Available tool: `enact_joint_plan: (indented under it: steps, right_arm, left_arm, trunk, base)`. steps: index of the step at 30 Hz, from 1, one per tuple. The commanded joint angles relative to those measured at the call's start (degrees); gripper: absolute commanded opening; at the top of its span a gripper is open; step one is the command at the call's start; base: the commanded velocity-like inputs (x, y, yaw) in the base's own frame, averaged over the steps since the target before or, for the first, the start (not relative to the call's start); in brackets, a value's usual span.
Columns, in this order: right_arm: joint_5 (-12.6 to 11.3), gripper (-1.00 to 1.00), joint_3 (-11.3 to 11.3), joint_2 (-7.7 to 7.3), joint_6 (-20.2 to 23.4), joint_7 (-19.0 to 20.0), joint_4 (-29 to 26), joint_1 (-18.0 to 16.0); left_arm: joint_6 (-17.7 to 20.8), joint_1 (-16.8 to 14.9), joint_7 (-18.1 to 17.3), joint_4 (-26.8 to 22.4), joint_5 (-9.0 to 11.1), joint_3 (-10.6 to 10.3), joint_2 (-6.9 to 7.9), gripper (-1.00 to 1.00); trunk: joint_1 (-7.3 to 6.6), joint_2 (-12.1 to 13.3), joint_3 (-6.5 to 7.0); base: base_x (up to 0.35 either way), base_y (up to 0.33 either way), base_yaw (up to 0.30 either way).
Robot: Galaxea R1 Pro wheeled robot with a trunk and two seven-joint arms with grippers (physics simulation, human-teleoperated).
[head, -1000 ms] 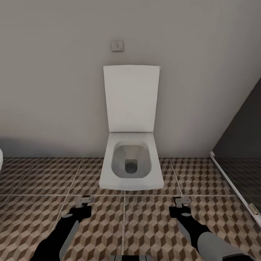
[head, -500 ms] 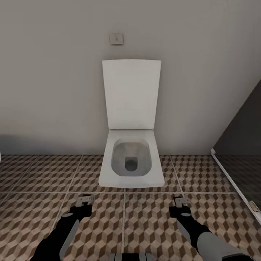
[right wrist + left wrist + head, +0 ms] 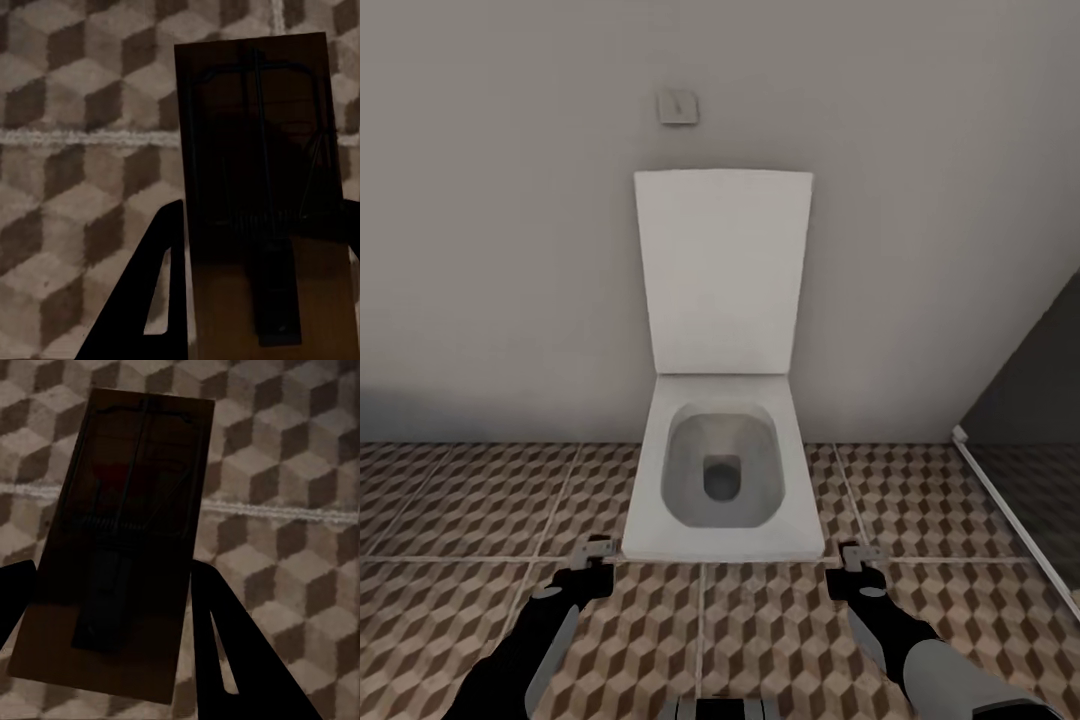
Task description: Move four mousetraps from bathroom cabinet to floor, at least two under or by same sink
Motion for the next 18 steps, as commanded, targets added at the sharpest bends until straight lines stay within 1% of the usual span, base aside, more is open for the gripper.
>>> enact_joint_plan:
  steps: [1,7,15,18]
  right_arm:
    - [-0.62,-1.0,0.46,-0.03,-0.04,-0.09,-0.01,-0.02]
    - [-0.62,-1.0,0.46,-0.03,-0.04,-0.09,-0.07,-0.02]
    - [-0.62,-1.0,0.46,-0.08,-0.11,-0.09,-0.08,-0.02]
    - [-0.62,-1.0,0.45,-0.09,-0.12,-0.09,-0.08,-0.02]
  left_arm:
    - [0.25,-0.02,0.47,-0.09,0.41,-0.27,0.08,-1.0]
    - [0.25,-0.02,0.47,-0.09,0.41,-0.23,0.09,-1.0]
    - [0.22,-0.02,0.48,0.0,0.39,-0.25,0.11,-1.0]
    - [0.2,-0.02,0.48,0.06,0.41,-0.23,0.1,-1.0]
  trunk:
    - [0.02,-0.02,-0.05]
    - [0.02,-0.02,-0.05]
    - [0.02,-0.02,-0.05]
    - [0.02,-0.02,-0.05]
  base:
    - [0.321,0.0,0.0]
    - [0.3,0.0,0.0]
    - [0.076,0.0,0.0]
    - [0.221,0.0,0.0]
